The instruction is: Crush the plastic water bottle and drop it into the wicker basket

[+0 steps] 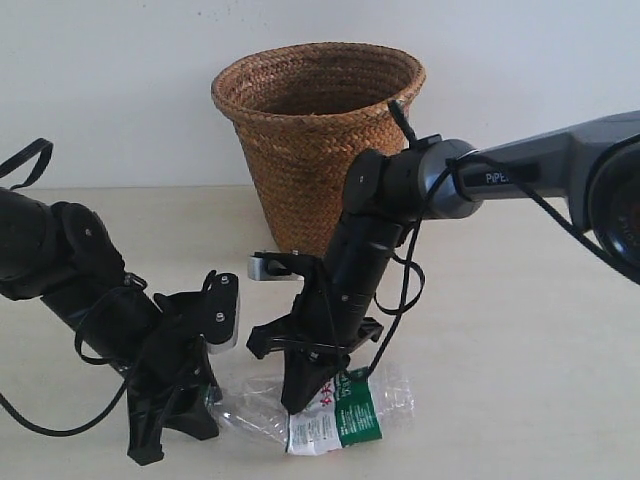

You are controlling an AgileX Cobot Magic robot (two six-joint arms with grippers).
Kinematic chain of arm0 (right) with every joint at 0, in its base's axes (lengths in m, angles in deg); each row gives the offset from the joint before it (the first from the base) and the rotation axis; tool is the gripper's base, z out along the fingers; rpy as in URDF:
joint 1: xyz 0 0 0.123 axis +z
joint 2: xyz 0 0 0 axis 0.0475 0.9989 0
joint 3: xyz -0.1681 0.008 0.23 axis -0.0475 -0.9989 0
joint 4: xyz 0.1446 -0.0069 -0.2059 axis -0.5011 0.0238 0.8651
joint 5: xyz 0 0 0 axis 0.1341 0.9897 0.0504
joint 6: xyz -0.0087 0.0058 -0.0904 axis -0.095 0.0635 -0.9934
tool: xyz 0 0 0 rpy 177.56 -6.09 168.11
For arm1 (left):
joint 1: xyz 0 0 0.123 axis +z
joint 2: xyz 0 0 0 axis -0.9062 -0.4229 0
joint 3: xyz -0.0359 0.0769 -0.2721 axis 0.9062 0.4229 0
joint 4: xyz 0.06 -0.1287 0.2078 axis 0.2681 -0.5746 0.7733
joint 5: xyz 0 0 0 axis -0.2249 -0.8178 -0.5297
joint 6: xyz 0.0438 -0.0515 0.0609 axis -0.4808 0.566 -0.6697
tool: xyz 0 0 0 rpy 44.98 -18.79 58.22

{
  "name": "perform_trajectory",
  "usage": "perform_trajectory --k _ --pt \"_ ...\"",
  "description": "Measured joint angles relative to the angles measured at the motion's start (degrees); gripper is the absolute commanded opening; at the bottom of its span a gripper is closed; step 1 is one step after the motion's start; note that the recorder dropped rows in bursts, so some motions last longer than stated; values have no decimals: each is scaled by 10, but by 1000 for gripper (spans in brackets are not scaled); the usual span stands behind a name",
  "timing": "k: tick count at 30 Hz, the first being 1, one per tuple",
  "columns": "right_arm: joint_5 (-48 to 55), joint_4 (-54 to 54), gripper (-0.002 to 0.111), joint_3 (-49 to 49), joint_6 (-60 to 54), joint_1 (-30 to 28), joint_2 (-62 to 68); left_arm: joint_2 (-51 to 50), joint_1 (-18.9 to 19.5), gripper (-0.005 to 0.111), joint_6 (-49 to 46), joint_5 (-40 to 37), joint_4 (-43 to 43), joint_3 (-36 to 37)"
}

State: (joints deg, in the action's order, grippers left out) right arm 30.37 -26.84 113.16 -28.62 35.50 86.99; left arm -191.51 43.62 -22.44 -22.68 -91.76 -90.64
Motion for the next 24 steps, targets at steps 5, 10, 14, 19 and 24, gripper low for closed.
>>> perform_trajectory --k 5,10,14,19,24 --pt "11 8 0 3 10 0 -10 0 0 5 7 -5 -3 0" --pt "20 45 0 -5 13 4 -46 -1 -4 5 10 -8 -13 0" --pt "28 96 0 -11 14 4 -84 -1 -4 5 13 -9 -12 0" --pt "32 123 0 -15 15 0 -120 -1 -1 5 15 -9 -7 0" --pt "33 110 0 -16 17 -1 -135 -1 -1 5 15 -9 -6 0"
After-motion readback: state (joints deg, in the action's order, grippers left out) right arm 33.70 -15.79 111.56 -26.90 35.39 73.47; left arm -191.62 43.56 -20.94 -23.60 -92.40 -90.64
